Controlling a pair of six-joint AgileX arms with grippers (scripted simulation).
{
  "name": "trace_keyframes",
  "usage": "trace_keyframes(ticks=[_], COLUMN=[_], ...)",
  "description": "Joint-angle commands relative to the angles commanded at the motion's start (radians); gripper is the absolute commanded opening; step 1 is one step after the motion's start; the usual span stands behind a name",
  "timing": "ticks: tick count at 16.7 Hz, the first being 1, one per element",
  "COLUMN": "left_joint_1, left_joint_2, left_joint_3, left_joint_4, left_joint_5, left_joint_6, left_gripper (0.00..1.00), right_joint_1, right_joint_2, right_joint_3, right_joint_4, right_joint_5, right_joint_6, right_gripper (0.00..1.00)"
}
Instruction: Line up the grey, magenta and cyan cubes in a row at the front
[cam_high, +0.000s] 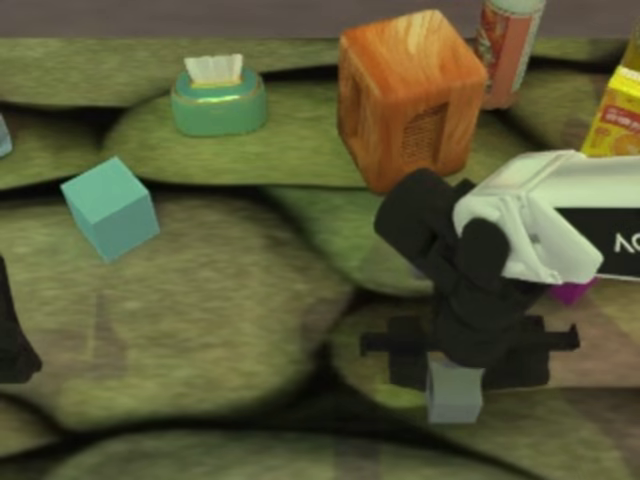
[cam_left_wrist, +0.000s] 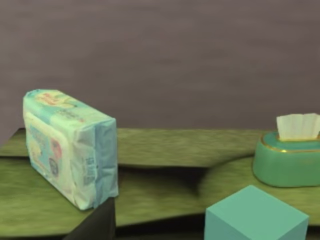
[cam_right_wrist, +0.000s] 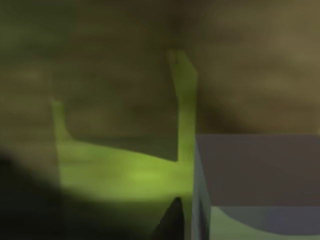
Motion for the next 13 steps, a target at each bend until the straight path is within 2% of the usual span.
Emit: trace_keyframes(ticks=[2,3,13], left_joint_1=[0.000,0.000,0.000], left_joint_2=[0.000,0.000,0.000], left_joint_3=[0.000,0.000,0.000], left_joint_4=[0.000,0.000,0.000], left_joint_5=[0.000,0.000,0.000], left_joint_6=[0.000,0.000,0.000], left_gripper=[1.00,1.00,1.00], right_joint_1=[0.000,0.000,0.000], right_joint_2=[0.000,0.000,-0.006], right_joint_3=[0.000,0.000,0.014], right_joint_4=[0.000,0.000,-0.017], right_joint_5=[0.000,0.000,0.000], right_joint_6=[0.000,0.000,0.001], right_gripper=[0.98,1.00,1.00])
